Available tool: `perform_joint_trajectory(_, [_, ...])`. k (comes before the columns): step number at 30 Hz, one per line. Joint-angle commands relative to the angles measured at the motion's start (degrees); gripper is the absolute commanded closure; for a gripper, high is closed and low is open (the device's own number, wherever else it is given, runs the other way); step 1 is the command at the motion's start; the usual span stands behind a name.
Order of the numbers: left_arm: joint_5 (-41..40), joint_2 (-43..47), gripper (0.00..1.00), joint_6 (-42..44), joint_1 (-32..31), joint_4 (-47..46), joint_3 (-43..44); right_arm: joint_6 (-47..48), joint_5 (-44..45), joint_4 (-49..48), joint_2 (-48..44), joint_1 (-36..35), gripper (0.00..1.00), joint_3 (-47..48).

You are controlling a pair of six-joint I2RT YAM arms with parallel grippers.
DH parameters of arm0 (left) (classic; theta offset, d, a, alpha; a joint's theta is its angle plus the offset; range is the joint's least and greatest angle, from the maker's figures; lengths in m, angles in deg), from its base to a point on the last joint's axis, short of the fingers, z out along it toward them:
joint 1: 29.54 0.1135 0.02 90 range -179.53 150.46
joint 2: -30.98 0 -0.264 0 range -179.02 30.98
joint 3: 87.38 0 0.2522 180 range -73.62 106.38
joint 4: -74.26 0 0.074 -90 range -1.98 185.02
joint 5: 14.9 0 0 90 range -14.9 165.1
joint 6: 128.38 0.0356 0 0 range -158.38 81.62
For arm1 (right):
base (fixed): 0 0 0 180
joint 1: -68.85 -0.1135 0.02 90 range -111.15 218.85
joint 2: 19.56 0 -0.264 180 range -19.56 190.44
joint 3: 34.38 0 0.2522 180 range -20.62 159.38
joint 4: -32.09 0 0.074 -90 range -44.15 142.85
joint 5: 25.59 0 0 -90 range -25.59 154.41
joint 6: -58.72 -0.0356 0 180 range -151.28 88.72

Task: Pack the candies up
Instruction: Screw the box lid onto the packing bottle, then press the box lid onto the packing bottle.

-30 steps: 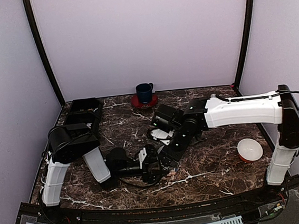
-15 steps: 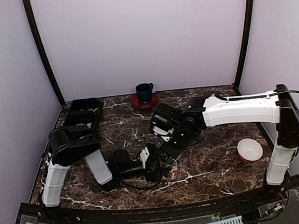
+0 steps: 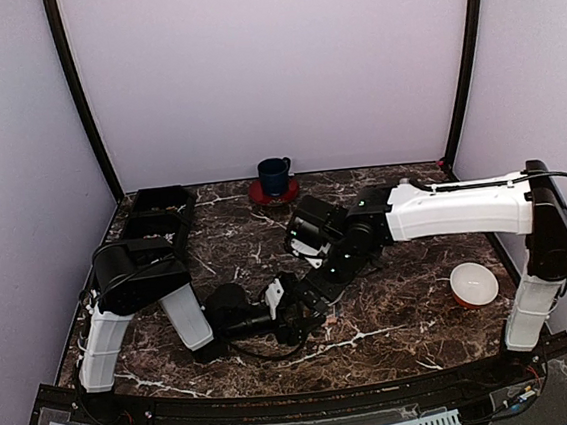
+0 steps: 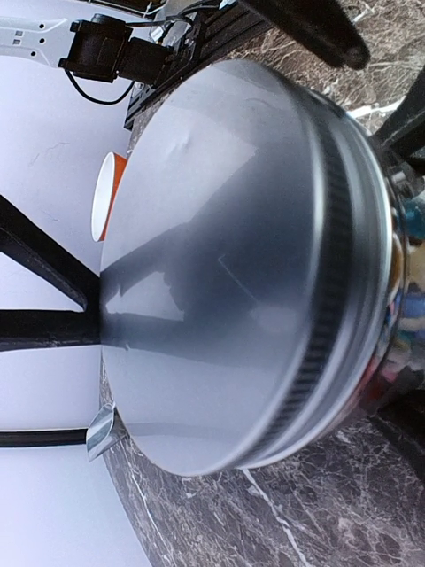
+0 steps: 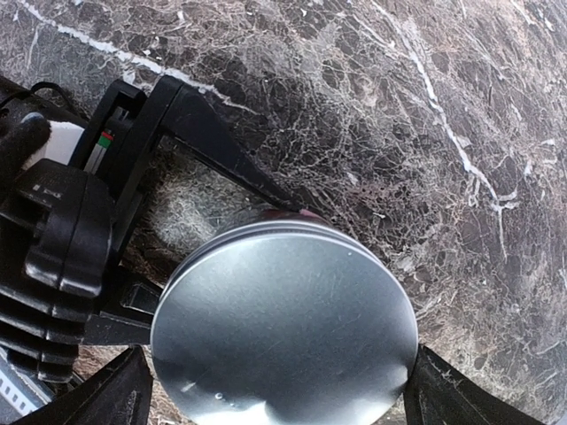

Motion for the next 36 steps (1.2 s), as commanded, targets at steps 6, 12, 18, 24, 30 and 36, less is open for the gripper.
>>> perform_joint_trajectory(6, [-2.5,0.5,0.21,1.3,0.2,7.2,-0.2,0.0,-3.8,-1.2,-3.8,-0.1,0.02,-3.0])
perform_joint_trajectory(12, [-2.5,0.3,0.21,0.9,0.4,7.0,-0.1,0.6,-7.4,-1.8,-6.4,-0.5,0.02,-5.7])
perform_joint_trajectory(18, [-1.6,0.2,0.21,0.8,0.6,6.9,-0.1,1.6,-9.2,-2.1,-7.5,-1.8,0.02,-8.1])
perform_joint_trajectory(24, [1.7,0.2,0.21,2.1,0.6,5.5,-0.9,2.3,-5.4,-0.6,-12.9,-0.2,0.03,-11.3])
perform_joint_trajectory(30, [4.4,0.0,0.22,2.2,0.6,4.0,-1.2,3.8,-5.8,-3.9,-19.4,6.8,0.03,-11.5])
perform_joint_trajectory(36, [5.2,-0.3,0.22,2.0,0.7,3.4,-1.2,4.7,-3.6,-10.0,-16.4,11.3,0.02,-8.1])
